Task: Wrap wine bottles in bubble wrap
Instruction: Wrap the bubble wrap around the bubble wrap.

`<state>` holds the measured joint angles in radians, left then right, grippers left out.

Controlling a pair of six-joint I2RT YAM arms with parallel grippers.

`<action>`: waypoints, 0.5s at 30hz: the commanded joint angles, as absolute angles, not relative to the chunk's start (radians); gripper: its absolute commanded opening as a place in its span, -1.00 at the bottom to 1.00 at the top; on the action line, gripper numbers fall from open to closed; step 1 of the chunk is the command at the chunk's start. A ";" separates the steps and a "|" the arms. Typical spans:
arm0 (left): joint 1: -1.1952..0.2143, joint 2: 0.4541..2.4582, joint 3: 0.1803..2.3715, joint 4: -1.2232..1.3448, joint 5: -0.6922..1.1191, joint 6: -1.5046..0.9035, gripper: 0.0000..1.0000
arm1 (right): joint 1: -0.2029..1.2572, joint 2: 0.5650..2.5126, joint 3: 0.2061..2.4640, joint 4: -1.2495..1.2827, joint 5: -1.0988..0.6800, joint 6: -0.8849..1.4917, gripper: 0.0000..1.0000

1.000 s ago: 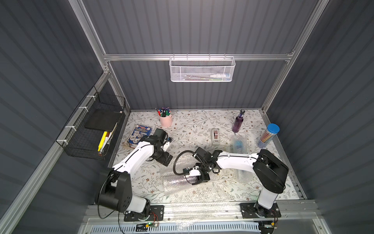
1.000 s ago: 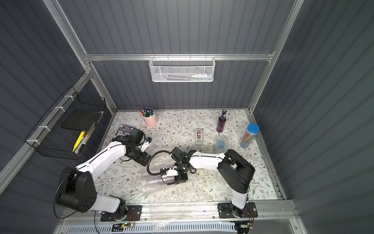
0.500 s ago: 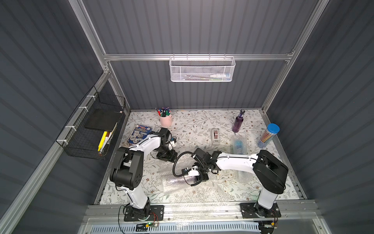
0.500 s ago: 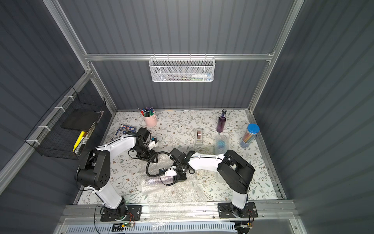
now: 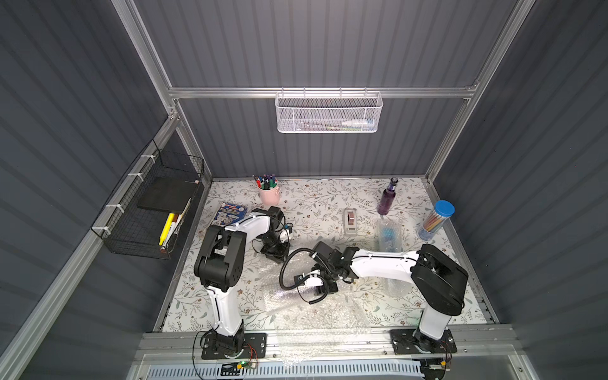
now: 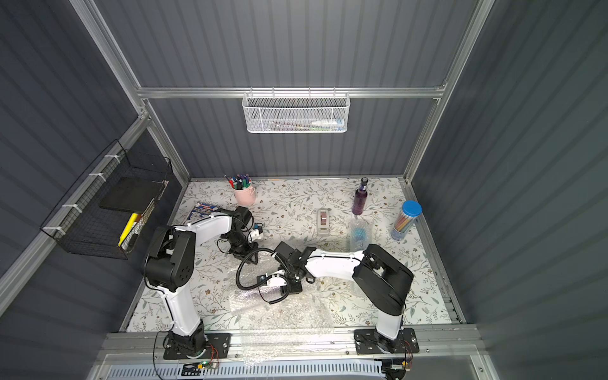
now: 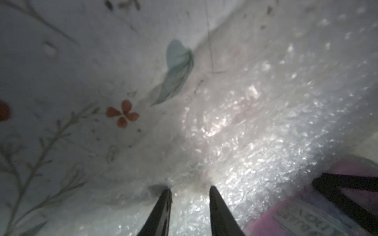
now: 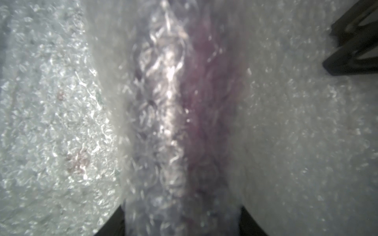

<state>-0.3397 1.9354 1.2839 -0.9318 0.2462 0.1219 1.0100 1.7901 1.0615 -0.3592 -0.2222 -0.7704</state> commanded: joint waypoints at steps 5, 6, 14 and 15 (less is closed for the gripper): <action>-0.337 2.110 1.413 -0.866 0.052 0.144 -0.35 | 1.062 1.776 1.076 -0.317 -0.180 -0.796 -0.17; -0.337 2.118 1.421 -0.867 0.049 0.144 -0.35 | 1.069 1.775 1.077 -0.318 -0.176 -0.790 -0.17; -0.337 2.135 1.415 -0.880 0.046 0.144 -0.35 | 1.080 1.769 1.097 -0.401 -0.240 -0.717 -0.14; -0.337 2.131 1.418 -0.880 0.054 0.144 -0.35 | 1.080 1.781 1.102 -0.420 -0.255 -0.708 -0.14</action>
<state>-0.3485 2.0407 1.4464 -0.9844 0.1661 0.1230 1.0695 1.7885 1.0687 -0.3511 -0.1638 -0.7513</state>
